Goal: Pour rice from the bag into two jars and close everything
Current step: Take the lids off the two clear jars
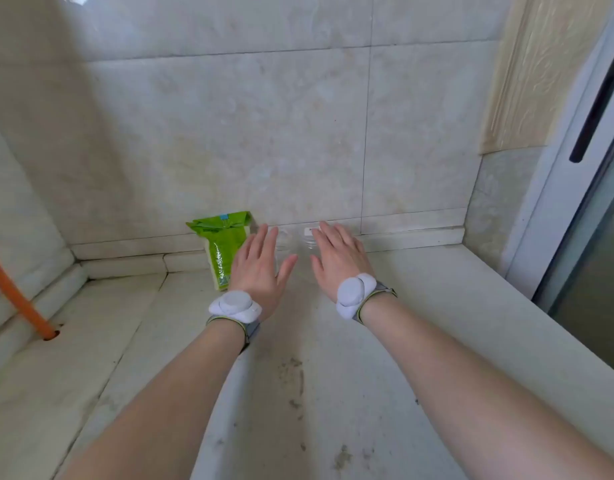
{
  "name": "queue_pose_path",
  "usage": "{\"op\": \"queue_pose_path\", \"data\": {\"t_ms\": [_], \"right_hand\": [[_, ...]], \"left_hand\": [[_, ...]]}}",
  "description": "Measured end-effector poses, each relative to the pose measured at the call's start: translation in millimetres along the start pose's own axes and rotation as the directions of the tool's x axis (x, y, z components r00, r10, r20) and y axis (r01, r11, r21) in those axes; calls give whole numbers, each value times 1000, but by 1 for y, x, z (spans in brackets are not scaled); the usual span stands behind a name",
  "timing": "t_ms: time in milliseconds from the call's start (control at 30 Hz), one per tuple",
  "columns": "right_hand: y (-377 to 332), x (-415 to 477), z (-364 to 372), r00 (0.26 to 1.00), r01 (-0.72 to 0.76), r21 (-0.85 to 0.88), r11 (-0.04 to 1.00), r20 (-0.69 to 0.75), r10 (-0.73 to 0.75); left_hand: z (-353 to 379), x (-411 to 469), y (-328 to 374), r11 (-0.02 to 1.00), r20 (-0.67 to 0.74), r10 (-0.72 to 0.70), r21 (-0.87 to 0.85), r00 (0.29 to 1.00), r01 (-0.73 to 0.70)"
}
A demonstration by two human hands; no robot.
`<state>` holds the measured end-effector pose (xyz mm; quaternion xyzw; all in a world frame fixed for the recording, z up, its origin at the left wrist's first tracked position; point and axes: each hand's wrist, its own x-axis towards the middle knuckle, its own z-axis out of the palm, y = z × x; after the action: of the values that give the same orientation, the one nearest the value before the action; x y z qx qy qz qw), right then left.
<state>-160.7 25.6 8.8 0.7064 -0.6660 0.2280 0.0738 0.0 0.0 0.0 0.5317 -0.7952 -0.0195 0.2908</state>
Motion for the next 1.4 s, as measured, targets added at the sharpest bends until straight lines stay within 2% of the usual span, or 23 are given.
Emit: {"op": "queue_pose_path", "data": {"t_ms": [167,267,500,700,967,1200,1400], "right_hand": [[3,5,3,999,-12,0,1000,31,12],[4,6,2,1000,-16,31,999,10,15],[11,14,-8,1000,22,56,998,10,-23],[10,19,-14,997,-4,75,997,71,-2],[8,27,-6,1000,-14,135,991,4,13],[8,35,-7,993,78,-38,996,93,-74],[7,22,-7,991,103,-62,993,94,-97]], "left_hand": [[5,2,-4,1000,21,4,28,1000,-5],[6,2,-3,1000,62,3,-27,998,-1],[-2,2,2,998,41,14,-67,999,-11],[-8,-1,7,998,74,24,-56,997,-20],[-10,7,5,998,51,24,-64,998,-21],[-8,9,10,995,11,-26,-94,1000,27],[-11,-2,15,995,17,-20,-98,1000,22]]}}
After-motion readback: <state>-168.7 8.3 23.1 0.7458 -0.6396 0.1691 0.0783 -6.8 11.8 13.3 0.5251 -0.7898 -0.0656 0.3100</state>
